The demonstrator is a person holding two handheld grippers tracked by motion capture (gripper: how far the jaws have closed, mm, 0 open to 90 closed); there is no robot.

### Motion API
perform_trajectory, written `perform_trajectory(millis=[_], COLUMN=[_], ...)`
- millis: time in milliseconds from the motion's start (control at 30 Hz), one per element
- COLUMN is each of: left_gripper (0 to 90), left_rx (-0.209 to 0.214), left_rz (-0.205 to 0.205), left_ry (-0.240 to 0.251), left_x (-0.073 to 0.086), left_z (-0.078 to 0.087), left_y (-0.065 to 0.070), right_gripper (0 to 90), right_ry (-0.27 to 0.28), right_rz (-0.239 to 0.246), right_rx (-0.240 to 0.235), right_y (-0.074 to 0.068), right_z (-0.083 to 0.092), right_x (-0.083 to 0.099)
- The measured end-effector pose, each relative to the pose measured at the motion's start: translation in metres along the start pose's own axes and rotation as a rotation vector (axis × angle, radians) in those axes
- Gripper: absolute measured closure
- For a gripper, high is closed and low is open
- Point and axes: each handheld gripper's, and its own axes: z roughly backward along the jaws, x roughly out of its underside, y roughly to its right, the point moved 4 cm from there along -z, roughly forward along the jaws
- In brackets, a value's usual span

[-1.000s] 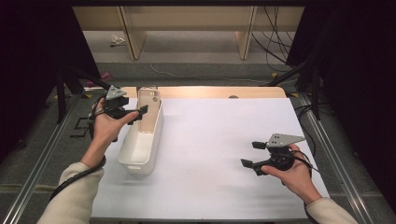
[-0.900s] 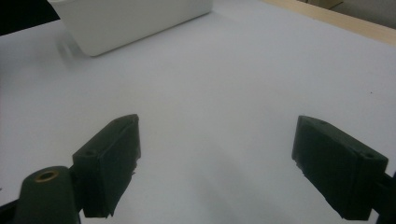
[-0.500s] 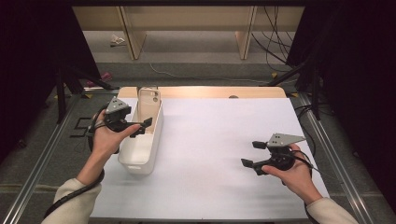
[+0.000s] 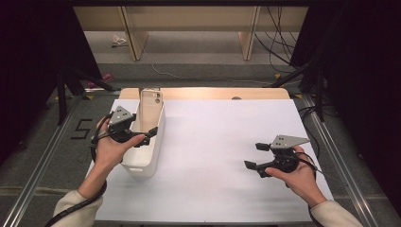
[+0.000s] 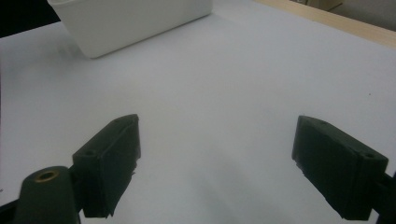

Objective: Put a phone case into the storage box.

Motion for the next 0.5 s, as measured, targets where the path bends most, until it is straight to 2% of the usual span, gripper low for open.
perform_trajectory(millis=[500], left_gripper=[2.6], left_rx=[0.04], left_rz=[-0.035], left_ry=[0.017], left_x=[0.012], left_z=[0.007], left_y=[0.024], right_gripper=[16.3], right_ry=[0.002], right_rz=[0.001], right_rx=[-0.003], right_y=[-0.001], right_z=[0.0], right_x=[0.0])
